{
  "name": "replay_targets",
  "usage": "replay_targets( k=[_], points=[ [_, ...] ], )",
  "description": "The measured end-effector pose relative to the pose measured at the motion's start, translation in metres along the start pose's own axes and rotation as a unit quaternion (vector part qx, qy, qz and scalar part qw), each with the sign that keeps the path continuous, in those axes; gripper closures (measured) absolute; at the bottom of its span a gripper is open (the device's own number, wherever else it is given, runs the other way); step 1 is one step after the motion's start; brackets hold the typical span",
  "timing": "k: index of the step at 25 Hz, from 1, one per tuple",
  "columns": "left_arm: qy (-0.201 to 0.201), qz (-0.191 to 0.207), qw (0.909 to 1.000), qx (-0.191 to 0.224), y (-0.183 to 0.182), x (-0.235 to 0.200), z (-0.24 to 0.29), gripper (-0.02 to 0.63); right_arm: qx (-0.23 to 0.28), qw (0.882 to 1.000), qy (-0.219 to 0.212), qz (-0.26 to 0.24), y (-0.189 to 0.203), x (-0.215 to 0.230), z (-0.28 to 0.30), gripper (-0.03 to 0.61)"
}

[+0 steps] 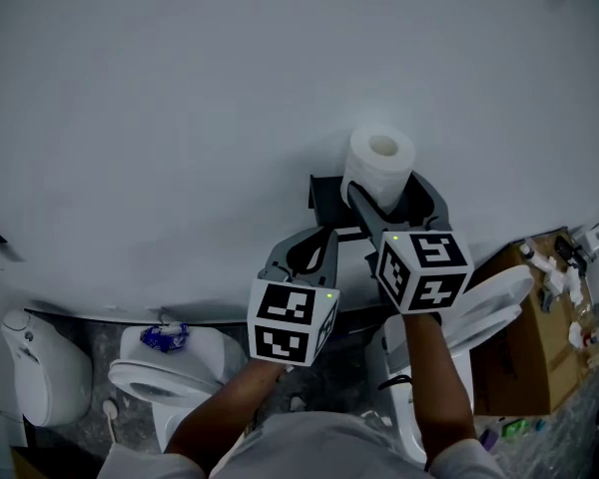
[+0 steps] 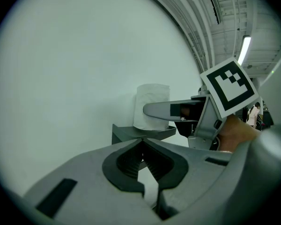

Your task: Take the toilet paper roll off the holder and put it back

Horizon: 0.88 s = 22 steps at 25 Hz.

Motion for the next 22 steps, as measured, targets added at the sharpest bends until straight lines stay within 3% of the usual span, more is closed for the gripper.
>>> replay_targets(
  k=[8,22],
  points=[
    [-0.001,-0.001,1.0,0.002,0.001,-0.003,0.002,0.609,-0.012,1.0,0.009,-0.017,0.008,-0.005,0.007,0.215],
    [0.004,0.002,1.0,-0.002,0.005,0.005,-0.001,0.609,-0.01,1.0,0.005,0.024,0.015,0.0,0.005,0.213]
  ],
)
Point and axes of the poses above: the fingertips, and each gripper's own axes: z forward along the fingers, x to its right, y out of its underside, the point moved 8 cm from there along -z, backward along the fingers, and after that the axes turned 13 degrees about -z, right-handed, at the moved point
